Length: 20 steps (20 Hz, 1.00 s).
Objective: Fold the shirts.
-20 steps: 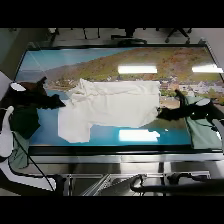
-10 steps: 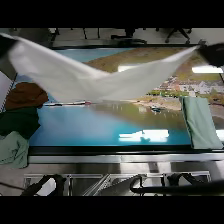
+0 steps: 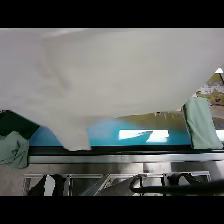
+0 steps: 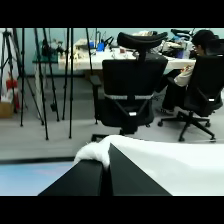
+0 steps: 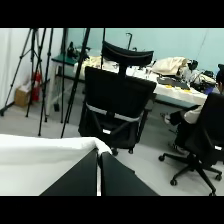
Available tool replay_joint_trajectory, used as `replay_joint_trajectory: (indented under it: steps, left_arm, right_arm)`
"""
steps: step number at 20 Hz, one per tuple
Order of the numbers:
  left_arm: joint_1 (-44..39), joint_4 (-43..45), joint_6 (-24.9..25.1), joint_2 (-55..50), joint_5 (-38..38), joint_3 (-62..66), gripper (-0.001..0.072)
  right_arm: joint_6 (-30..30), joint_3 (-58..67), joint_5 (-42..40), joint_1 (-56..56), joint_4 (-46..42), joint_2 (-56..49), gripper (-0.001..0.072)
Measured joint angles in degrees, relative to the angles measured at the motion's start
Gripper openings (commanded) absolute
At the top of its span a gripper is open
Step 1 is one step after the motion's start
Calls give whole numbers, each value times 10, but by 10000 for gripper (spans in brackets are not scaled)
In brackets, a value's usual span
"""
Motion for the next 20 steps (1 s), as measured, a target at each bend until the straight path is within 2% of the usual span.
replay_joint_trajectory:
  steps: [2, 5, 8, 11, 15, 20]
  left_arm:
    - [-26, -3, 3, -15, -6, -39, 9]
    - [-126, 19, 22, -79, -2, -99, 10]
    - [-242, 87, 29, -189, 45, -144, 11]
    - [-322, 140, 28, -330, 108, -162, 11]
    - [-369, 168, 23, -511, 181, -124, 11]
    - [-381, 182, 17, -658, 192, -10, 11]
  right_arm:
    - [3, 0, 29, -1, 2, -42, 16]
    - [5, -18, 82, 0, 40, -134, 17]
    - [-3, -49, 108, 12, 66, -241, 17]
    - [-12, -69, 112, 25, 80, -360, 16]
    - [-15, -77, 77, 38, 89, -495, 17]
    - [-10, -79, 60, 43, 91, -557, 16]
